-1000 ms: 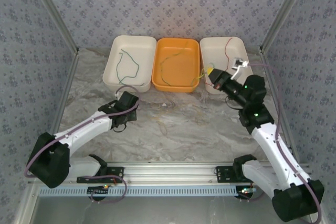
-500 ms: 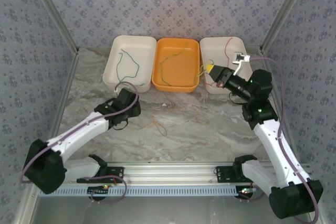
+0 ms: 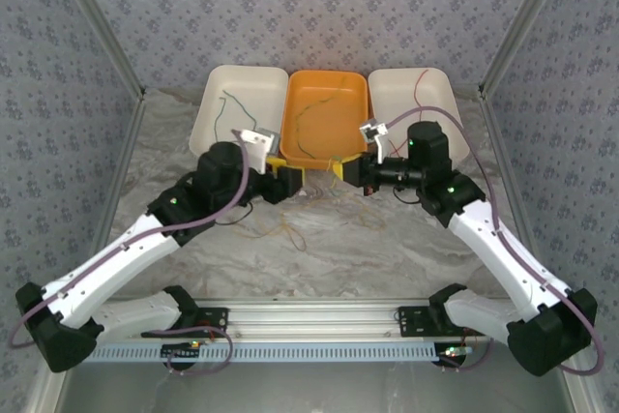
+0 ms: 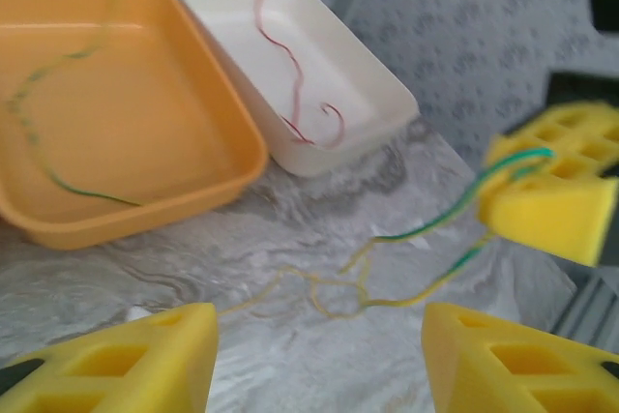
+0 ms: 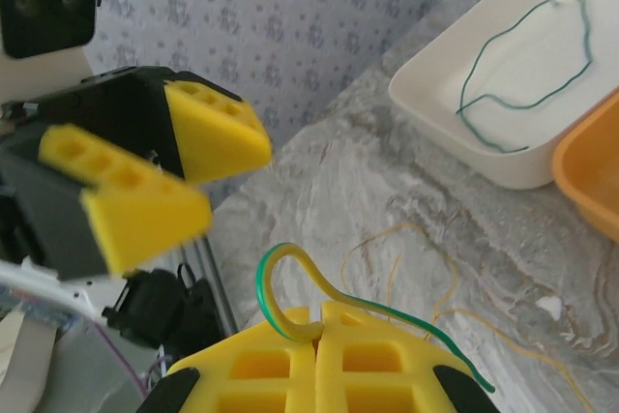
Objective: Untangle the cables
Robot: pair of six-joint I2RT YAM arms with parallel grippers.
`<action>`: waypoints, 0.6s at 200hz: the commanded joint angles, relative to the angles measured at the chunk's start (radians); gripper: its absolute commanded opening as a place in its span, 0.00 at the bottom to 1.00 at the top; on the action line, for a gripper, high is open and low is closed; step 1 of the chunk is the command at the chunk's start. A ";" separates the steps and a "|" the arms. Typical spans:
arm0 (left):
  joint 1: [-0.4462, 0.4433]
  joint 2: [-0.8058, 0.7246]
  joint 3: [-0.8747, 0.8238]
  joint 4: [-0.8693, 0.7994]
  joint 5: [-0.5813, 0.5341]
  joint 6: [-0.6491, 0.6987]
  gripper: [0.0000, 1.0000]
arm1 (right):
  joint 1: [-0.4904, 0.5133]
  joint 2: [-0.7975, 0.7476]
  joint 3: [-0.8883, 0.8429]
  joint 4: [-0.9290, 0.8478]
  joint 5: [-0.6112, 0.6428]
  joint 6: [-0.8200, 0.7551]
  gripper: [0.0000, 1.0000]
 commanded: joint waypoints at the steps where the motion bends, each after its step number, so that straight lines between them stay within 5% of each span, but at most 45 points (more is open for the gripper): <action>1: -0.059 0.016 -0.007 0.062 0.004 0.166 0.60 | 0.041 0.019 0.068 -0.136 -0.014 -0.107 0.00; 120: -0.119 0.116 -0.050 0.124 -0.070 0.289 0.54 | 0.072 0.031 0.070 -0.155 -0.075 -0.111 0.00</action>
